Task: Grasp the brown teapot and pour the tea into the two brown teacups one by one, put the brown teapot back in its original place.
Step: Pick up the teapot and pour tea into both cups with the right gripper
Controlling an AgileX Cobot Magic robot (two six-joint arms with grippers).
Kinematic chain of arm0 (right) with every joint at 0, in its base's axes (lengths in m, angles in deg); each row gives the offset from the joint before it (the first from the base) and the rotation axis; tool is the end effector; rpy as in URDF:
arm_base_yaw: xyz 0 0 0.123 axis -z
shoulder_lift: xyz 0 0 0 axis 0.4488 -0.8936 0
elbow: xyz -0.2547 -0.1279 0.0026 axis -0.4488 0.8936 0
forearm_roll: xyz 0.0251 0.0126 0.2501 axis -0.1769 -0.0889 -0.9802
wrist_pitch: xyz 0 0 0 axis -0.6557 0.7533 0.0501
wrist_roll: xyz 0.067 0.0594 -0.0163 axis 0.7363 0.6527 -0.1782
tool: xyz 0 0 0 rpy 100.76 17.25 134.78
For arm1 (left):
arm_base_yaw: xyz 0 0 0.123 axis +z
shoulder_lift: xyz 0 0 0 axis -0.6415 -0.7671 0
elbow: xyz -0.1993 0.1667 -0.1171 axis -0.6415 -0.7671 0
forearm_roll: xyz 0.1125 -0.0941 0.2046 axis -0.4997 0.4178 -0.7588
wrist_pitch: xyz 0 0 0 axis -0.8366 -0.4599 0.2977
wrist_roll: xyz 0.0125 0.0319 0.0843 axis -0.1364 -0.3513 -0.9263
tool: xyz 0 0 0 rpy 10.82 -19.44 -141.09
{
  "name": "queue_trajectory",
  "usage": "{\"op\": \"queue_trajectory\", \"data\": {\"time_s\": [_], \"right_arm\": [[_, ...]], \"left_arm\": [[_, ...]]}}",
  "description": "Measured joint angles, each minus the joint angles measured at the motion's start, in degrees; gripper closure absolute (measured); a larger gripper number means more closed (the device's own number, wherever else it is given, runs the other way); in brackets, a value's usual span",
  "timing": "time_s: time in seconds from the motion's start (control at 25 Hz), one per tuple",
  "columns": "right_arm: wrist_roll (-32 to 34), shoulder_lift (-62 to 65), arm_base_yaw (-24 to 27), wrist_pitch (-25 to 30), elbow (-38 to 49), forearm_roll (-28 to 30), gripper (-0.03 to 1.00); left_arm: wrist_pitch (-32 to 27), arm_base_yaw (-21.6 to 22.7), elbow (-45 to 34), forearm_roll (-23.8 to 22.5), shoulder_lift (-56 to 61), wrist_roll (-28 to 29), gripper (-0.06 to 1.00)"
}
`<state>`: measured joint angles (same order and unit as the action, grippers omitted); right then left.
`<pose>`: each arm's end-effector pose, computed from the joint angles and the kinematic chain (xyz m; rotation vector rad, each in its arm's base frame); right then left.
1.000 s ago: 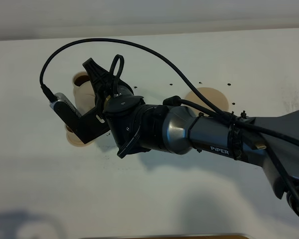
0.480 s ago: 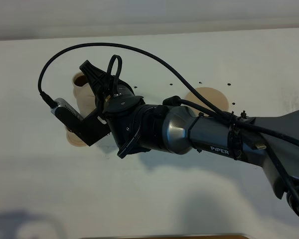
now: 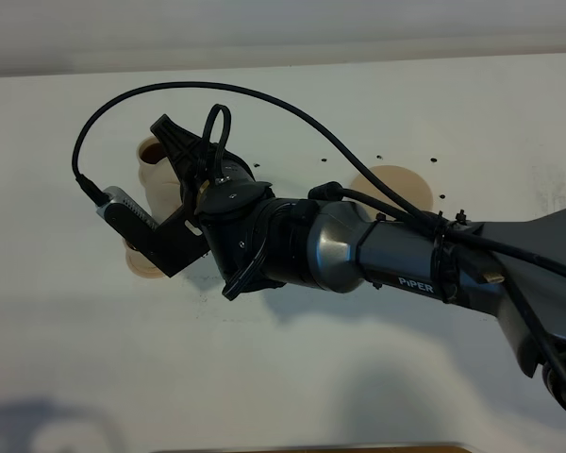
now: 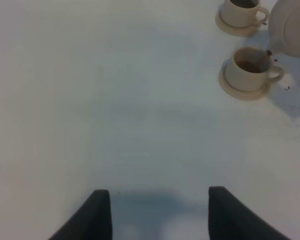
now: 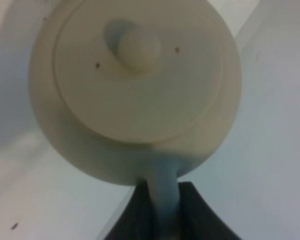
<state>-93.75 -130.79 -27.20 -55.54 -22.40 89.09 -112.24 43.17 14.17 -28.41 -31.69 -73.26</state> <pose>0.3197 0.3554 0.1822 -2.1584 0.9122 -1.0153 -0.0017 0.0016 0.2666 -0.1849 2.0689 -0.0135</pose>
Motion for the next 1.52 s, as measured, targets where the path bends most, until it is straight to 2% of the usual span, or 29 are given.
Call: {"op": "queue_trajectory", "data": {"time_s": [1.52], "right_arm": [[0.0,0.0,0.0,-2.87,-0.78,2.36,0.88]], "left_arm": [[0.0,0.0,0.0,0.0,0.0,0.0,0.44]]}}
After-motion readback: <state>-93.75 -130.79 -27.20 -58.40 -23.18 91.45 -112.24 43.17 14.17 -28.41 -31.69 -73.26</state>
